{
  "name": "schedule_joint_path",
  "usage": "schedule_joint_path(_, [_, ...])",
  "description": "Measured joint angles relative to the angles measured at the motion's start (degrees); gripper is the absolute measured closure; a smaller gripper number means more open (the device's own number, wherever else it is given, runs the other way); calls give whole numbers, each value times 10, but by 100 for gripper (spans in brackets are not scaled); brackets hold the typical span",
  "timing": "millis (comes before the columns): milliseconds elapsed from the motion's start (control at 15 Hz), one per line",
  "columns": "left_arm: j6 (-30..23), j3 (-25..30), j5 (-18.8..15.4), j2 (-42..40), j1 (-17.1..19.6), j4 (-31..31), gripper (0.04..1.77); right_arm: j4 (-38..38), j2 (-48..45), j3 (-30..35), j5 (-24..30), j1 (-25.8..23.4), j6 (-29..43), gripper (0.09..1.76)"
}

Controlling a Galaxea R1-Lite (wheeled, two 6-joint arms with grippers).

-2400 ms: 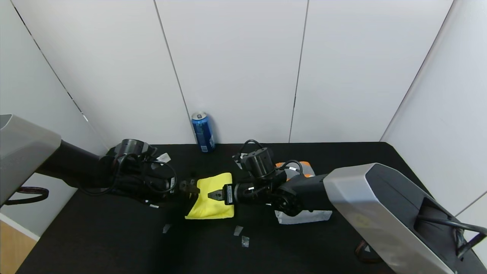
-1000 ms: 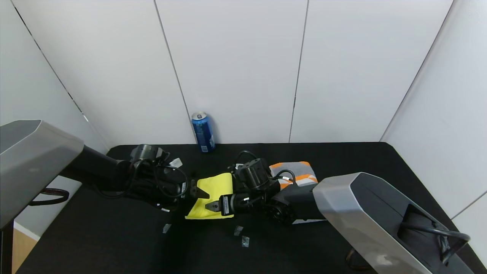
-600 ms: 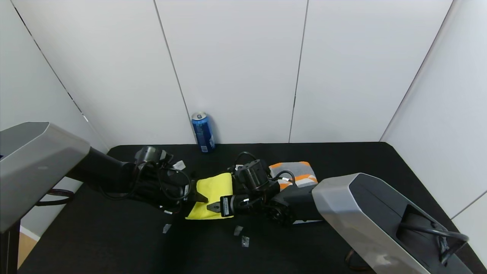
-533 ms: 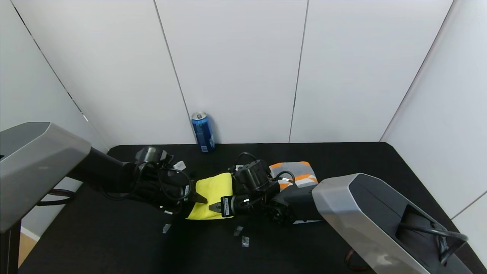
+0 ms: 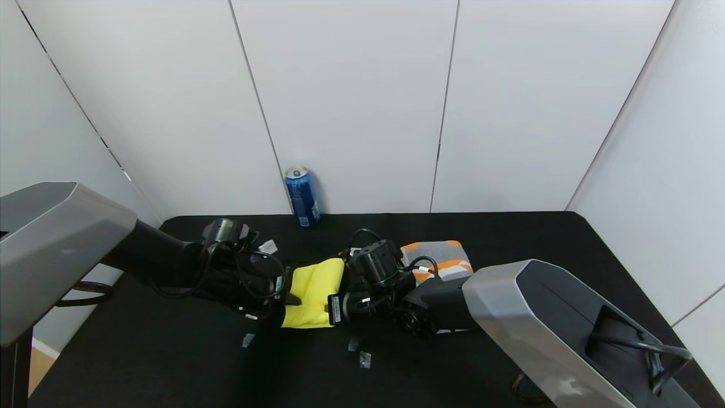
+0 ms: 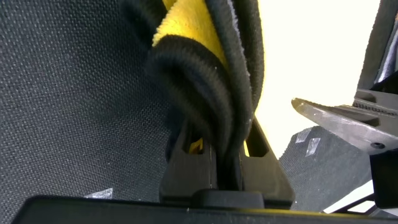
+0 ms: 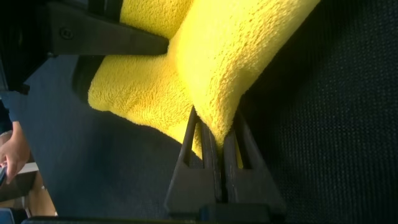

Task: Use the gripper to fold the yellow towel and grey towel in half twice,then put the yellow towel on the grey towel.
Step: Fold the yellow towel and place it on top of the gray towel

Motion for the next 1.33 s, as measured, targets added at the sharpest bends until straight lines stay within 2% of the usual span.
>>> schedule_joint_path(533, [-5, 4, 0, -24, -2, 7, 160, 5, -28, 4, 0, 4, 0, 170])
schedule_joint_path(800, [-19, 19, 3, -78, -17, 10, 160, 3, -84, 57, 1, 1, -2, 170])
schedule_joint_path(1000, [-36, 29, 8, -126, -45, 11, 160, 0, -144, 116, 1, -7, -11, 170])
schedule_joint_path(1200, [-61, 27, 20, -167, -94, 30, 160, -1, -207, 174, 1, -17, -20, 170])
schedule_joint_path(1333, [-67, 25, 44, -184, -134, 33, 160, -1, -248, 217, 0, -26, -21, 170])
